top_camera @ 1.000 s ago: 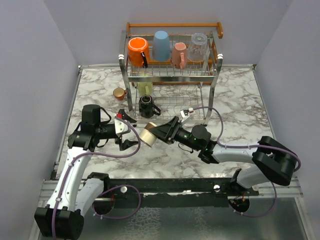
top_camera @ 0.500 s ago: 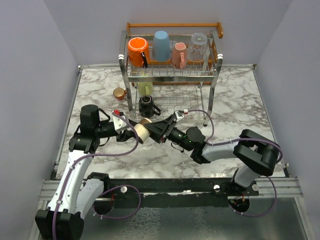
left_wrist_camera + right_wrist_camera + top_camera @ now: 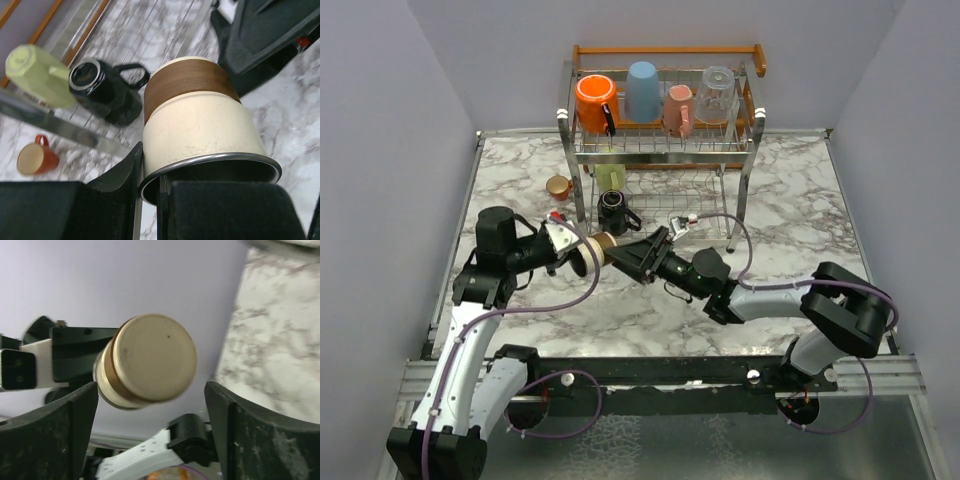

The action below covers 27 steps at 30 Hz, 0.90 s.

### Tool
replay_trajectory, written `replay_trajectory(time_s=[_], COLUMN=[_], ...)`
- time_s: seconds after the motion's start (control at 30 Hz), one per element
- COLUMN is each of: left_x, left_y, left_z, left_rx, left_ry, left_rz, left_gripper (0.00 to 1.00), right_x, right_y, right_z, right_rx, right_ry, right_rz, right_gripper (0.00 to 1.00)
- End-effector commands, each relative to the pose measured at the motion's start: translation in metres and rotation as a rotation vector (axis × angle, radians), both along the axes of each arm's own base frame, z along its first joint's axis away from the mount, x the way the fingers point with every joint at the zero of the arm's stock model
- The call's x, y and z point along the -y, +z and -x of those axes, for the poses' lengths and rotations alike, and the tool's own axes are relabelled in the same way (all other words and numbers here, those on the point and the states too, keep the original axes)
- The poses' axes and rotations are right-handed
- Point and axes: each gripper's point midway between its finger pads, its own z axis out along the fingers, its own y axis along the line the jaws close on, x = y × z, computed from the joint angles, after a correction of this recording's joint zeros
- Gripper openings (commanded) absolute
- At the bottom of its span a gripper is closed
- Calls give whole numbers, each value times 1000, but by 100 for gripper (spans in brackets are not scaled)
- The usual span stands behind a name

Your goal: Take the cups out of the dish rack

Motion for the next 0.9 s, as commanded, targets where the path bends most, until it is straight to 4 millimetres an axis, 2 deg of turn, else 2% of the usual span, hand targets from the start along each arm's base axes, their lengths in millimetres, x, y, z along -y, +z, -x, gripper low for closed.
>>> replay_trajectory(time_s=[0.0, 0.07, 0.17, 0.33, 0.43, 0.53, 0.63, 0.77, 0.87], left_x=[-46, -68, -99, -155, -181, -190, -193, -199, -194], left_y=[-21, -30, -41, -46, -63, -94, -114, -126, -134], left_z=[-32, -45, -54, -62, -70, -80, -96, -129, -150], left_rx=[-52, -83, -133, -228, -284, -402, -496, -586, -659], left_ry=[252, 348, 418, 489, 532, 540, 548, 597, 600], left_rz=[-221, -313, -409, -438, -470, -472, -445, -401, -385], left_gripper=[0, 0, 0, 0, 0, 0, 0, 0, 0], right_x=[27, 48, 75, 95, 102, 106, 111, 117, 121], right_y=[-66, -79, -84, -67, -57, -49, -43, -40, -41], right_z=[-27, -39, -50, -57, -62, -72, -84, -98, -103], right_rx=[9, 11, 39, 119, 154, 195, 227, 272, 307], right_ry=[-39, -85, -146, -202, -229, -261, -307, -364, -390], right_rz=[368, 463, 568, 686, 740, 796, 851, 917, 942], right_gripper=[91, 95, 98, 100, 100, 100, 100, 100, 100])
